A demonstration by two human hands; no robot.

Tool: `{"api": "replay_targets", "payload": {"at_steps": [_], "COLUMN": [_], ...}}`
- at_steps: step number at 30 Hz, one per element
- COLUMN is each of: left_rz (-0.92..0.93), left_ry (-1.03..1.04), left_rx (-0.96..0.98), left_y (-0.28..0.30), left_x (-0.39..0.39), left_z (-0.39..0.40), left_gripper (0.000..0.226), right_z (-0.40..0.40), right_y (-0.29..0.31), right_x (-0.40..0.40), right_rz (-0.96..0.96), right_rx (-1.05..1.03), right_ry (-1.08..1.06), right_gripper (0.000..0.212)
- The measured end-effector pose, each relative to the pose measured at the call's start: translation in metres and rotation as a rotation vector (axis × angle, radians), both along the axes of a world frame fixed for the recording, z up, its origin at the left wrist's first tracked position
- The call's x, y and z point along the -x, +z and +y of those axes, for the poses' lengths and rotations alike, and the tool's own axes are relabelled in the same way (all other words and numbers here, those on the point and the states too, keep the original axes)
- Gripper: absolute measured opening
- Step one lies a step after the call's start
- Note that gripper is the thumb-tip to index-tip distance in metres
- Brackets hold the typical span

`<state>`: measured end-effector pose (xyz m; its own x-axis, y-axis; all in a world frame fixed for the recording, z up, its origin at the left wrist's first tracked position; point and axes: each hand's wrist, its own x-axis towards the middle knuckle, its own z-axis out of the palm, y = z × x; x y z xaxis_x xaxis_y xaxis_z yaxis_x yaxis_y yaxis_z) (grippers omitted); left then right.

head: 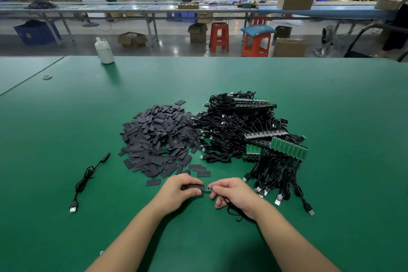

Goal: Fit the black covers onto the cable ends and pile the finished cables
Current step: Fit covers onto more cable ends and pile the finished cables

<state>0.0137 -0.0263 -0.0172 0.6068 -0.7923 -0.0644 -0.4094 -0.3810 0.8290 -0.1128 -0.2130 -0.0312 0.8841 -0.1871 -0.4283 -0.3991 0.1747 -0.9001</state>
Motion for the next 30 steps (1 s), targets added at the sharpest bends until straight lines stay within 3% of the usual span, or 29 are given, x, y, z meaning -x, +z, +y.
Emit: {"api": "replay_targets", "payload": {"at_steps": [13, 24, 30], "left_rz": [0.084, -0.098, -0.037], "left_ry": [-0.003, -0.092, 0.002], "left_rx": [0.019, -0.044, 0.023], "left_y": [0.003, 0.004, 0.001], "left_x": [0.0, 0.009, 0.009], "left_z": [-0.005, -0.016, -0.012], "left_gripper": [0.02, 0.025, 0.018], "right_z": [0.001, 0.008, 0.002], "right_y": [0.002, 0.01, 0.02], "right_x": [-0.001, 0.001, -0.001], "right_rz": [0.003, -0.002, 0.038], "right_rx": [0.017, 0.164, 0.21], "right_ry": [-0.026, 0.089, 0.145], "right_gripper": [0.017, 0.024, 0.018]}}
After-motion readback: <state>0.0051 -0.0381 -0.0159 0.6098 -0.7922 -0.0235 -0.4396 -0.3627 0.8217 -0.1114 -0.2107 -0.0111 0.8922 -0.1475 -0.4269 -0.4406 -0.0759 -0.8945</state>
